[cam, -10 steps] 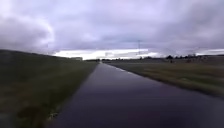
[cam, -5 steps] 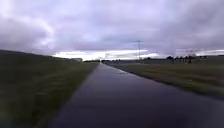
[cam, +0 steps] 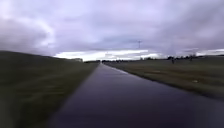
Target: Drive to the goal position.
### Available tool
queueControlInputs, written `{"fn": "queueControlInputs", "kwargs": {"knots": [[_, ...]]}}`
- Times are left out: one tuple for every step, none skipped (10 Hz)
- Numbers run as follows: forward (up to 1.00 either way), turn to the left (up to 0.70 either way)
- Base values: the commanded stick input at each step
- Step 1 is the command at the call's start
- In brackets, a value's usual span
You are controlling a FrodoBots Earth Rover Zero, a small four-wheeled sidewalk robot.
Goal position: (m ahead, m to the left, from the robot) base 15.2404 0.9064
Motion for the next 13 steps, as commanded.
{"fn": "queueControlInputs", "kwargs": {"knots": [[0.70,0.10],[0.70,0.27],[0.70,0.27],[0.70,0.27],[0.70,0.27],[0.70,0.27],[0.70,0.27],[0.70,0.27],[0.70,0.27],[0.70,0.27],[0.70,0.27],[0.70,0.27],[0.70,0.15]]}}
